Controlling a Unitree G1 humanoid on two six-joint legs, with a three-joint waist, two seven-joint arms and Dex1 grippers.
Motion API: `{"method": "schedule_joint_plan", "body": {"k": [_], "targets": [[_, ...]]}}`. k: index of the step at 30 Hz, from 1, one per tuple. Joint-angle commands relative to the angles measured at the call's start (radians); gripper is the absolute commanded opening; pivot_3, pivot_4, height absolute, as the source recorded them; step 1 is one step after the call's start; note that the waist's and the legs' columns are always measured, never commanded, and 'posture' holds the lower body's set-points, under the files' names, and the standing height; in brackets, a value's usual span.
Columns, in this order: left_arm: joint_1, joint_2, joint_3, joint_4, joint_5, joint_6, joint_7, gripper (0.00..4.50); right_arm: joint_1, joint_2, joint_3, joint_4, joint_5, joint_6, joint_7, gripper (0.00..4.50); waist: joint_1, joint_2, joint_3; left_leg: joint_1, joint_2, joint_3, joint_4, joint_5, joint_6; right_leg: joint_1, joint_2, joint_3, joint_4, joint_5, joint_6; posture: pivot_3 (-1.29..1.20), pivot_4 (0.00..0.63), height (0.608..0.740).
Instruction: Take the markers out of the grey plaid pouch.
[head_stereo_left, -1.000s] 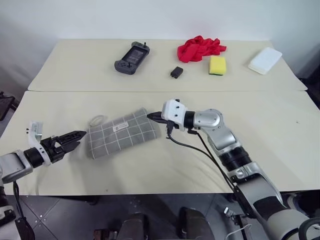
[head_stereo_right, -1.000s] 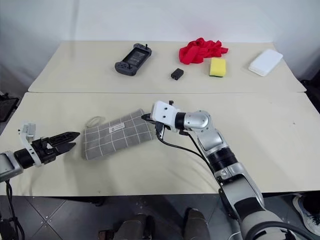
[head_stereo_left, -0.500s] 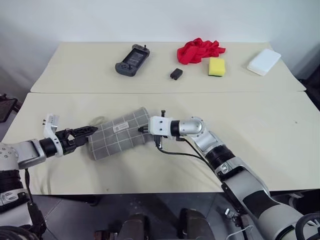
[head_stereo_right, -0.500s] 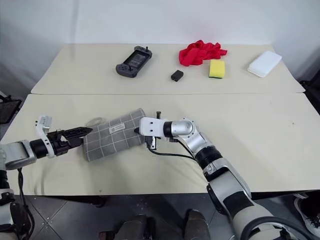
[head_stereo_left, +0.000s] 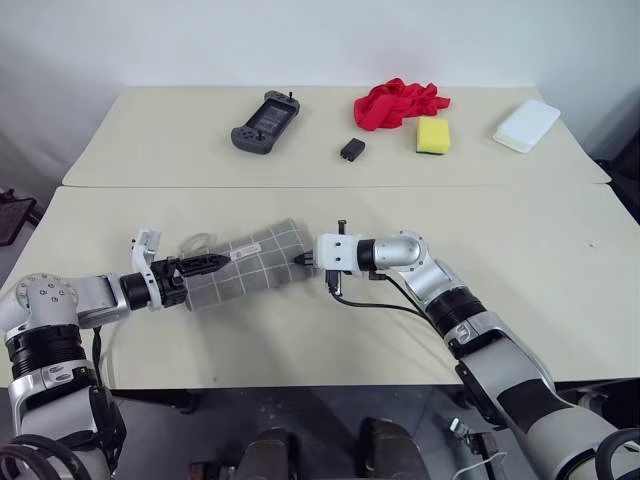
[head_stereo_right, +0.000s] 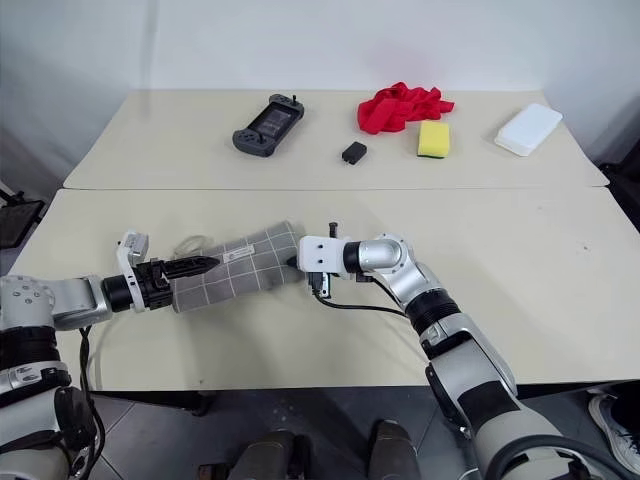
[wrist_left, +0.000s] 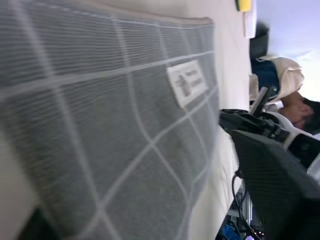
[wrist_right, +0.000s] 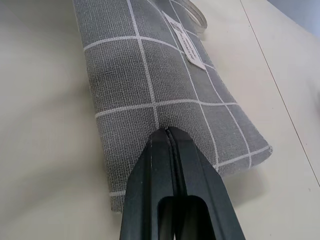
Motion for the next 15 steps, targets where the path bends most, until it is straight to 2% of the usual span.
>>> {"method": "schedule_joint_plan", "body": {"k": [1,3,15], "targets": [[-0.004,0.001,-0.003,0.063,0.039,-0.018,-0.005,2.36,-0.008,-0.012,-0.003,0.015,-0.017,-0.004,-0.002,0.00,0.000,0.000,0.000,0.000,0.000,0.000,0.000,0.000,0.000,0.000,0.000,0.000,0.000,0.000,0.000,0.00,0.150,0.740],[-0.014,0.002,0.014,0.084,0.048,-0.031,-0.002,1.85,-0.011,-0.013,-0.005,0.022,-0.021,-0.008,-0.003,0.00,0.000,0.000,0.000,0.000,0.000,0.000,0.000,0.000,0.000,0.000,0.000,0.000,0.000,0.000,0.000,0.00,0.150,0.740],[0.030,0.051,0.028,0.094,0.057,-0.034,-0.042,1.85,-0.003,-0.027,0.005,0.049,-0.036,-0.043,-0.002,0.00,-0.012,0.000,0.000,0.000,0.002,0.001,-0.001,0.000,-0.001,-0.001,0.001,0.000,0.000,0.000,0.000,0.00,0.150,0.740]]}}
